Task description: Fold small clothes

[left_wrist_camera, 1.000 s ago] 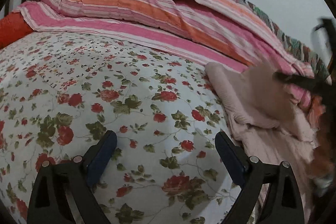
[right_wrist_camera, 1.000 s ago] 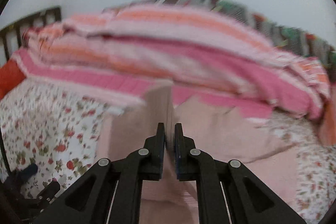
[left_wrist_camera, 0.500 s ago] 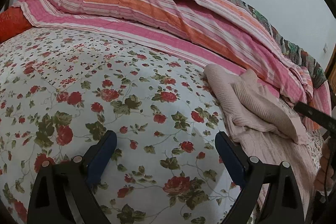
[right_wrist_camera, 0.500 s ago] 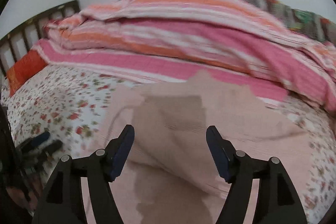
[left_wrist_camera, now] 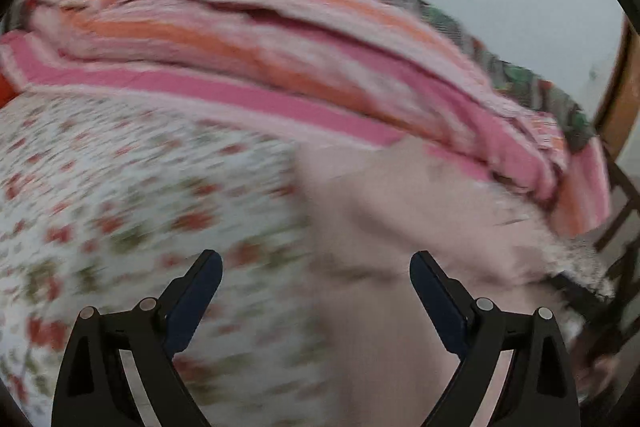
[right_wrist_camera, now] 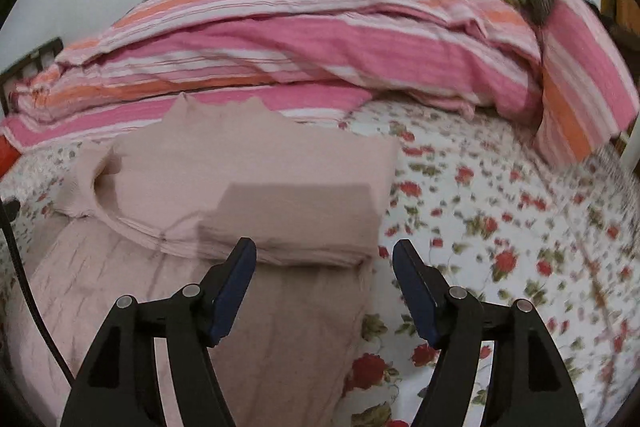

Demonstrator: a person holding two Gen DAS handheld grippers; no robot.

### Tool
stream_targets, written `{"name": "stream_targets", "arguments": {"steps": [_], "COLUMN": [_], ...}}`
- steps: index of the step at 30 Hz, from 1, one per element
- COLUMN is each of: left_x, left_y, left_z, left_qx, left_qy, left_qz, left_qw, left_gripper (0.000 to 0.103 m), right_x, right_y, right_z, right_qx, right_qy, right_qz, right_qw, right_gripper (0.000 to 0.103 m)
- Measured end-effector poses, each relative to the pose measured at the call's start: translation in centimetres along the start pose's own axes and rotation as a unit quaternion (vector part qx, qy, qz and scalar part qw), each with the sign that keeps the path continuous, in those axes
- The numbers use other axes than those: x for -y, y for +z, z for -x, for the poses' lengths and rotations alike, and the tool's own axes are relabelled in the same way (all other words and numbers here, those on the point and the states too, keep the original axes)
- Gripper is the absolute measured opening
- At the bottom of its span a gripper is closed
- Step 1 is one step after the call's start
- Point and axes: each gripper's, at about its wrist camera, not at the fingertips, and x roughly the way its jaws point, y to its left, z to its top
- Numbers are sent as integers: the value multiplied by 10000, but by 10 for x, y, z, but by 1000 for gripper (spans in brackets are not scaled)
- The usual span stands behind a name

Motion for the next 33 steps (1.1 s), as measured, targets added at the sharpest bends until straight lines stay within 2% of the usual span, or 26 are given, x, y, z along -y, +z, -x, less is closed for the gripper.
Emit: {"name": "stream_targets", "arguments": {"steps": [3,5,6,10,13,15,17,19,21,23,25,27,32,33], "left_x": [44,72,81,101,91,76,53,36,23,19,14,16,13,13], "left_y": [16,24,27,23,10,2,-5,-12,-15,-14,-10,-6,6,8], "left_z": [-25,-47,-56,-101,-102,-86,-65,-52,-48,-48,-51,-55,-61,-61], "left_qx": [-85,-207,-252,-640,-758,-687,-557,-608,-682,-645,-648,-698,-535,-507], "left_qy": [172,323,403,1428,1874,1745,1340,927,494,359,139,78,276,270], "left_qz": [-275,-341,-362,-223,-404,-323,-49,138,251,339,382,346,198,187], "left_qw": [9994,9987,9982,9874,9785,9817,9894,9937,9961,9967,9971,9969,9980,9982], "left_gripper": [95,95,95,95,95,95,95,94,94,92,84,79,51,42], "right_x": [3,2,5,15,16,15,16,16,15,14,15,15,14,14], "right_y": [-8,-7,-7,-9,-9,-9,-8,-8,-8,-9,-9,-9,-9,-9], "right_z": [-12,-23,-24,-22,-22,-20,-20,-21,-21,-21,-20,-20,-20,-20], "right_qx": [-27,-341,-353,-239,-214,-190,-182,-188,-185,-175,-168,-164,-159,-159], "right_qy": [59,124,190,456,508,515,556,558,546,545,552,561,579,581], "right_qz": [-57,-6,-77,-327,-359,-353,-365,-372,-337,-307,-310,-325,-339,-340], "right_qw": [10000,9993,9992,9981,9978,9979,9976,9976,9978,9979,9979,9978,9976,9976], "right_gripper": [70,70,70,70,70,70,70,70,70,70,70,70,70,70]}}
